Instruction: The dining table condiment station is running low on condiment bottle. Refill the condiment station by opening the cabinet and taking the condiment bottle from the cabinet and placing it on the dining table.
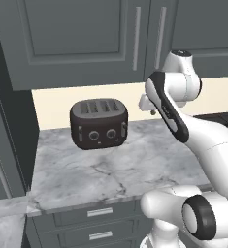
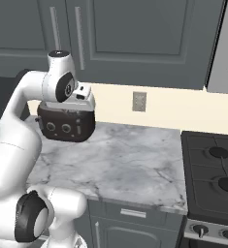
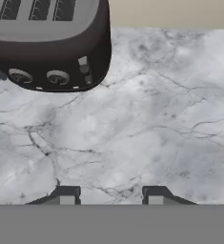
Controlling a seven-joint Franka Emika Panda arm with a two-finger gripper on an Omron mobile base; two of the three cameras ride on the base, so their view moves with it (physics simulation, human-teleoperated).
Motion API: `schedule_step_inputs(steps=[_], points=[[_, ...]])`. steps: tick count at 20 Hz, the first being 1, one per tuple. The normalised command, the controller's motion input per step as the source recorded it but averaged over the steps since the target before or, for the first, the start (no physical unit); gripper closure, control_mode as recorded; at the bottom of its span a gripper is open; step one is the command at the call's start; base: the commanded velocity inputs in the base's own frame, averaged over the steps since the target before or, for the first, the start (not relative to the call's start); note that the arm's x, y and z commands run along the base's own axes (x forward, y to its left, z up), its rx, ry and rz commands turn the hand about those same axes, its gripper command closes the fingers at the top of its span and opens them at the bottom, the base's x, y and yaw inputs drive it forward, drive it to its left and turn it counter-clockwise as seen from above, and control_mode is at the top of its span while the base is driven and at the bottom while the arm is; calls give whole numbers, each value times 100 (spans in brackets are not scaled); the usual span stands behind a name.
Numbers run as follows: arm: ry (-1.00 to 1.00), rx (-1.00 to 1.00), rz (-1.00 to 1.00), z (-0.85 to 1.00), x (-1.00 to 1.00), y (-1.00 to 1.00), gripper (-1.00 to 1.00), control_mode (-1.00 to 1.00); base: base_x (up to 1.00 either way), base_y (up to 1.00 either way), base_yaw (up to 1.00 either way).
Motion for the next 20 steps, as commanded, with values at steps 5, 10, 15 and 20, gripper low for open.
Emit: schedule_step_inputs(steps=[5,10,15,20], points=[[-1,0,0,0,-10,1,-100,-100,0,0,0],[-35,0,3,26,-17,0,-100,-100,0,0,0],[-61,-2,2,68,0,14,-100,-100,0,0,0],[-61,0,0,74,-1,-4,-100,-100,0,0,0]])
